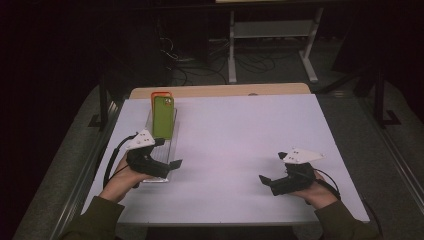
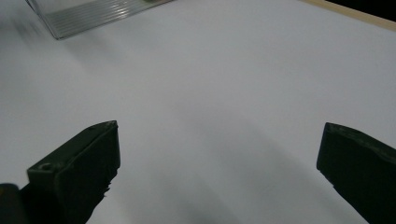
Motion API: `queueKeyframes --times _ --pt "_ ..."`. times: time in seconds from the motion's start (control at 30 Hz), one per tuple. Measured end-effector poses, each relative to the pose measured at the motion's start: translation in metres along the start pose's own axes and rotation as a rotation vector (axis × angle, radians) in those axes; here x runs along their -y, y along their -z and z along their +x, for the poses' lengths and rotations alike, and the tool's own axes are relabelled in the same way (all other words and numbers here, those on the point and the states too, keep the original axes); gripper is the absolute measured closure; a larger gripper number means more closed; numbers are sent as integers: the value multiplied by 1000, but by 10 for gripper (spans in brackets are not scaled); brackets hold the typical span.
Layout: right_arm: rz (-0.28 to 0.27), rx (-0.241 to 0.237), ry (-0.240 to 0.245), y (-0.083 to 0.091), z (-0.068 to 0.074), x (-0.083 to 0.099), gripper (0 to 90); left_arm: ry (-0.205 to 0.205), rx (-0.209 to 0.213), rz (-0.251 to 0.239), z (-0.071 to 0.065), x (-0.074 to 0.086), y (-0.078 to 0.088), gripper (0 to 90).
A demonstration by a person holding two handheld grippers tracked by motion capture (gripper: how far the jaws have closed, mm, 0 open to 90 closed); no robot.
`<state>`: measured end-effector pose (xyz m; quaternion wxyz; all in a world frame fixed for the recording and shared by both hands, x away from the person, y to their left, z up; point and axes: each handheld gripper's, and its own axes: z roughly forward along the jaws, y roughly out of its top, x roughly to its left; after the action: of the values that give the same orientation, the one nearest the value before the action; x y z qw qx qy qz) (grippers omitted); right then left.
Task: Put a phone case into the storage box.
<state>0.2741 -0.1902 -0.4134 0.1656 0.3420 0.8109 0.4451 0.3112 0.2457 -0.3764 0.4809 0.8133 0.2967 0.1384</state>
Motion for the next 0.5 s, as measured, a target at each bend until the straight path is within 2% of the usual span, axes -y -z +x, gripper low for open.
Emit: queueKeyframes --times 0.17,0.5 --pt "-7 -10 0 2 1 -1 0 17 9 -3 1 14 2 1" --pt "-24 -19 13 5 1 -6 0 24 22 15 2 24 2 0"
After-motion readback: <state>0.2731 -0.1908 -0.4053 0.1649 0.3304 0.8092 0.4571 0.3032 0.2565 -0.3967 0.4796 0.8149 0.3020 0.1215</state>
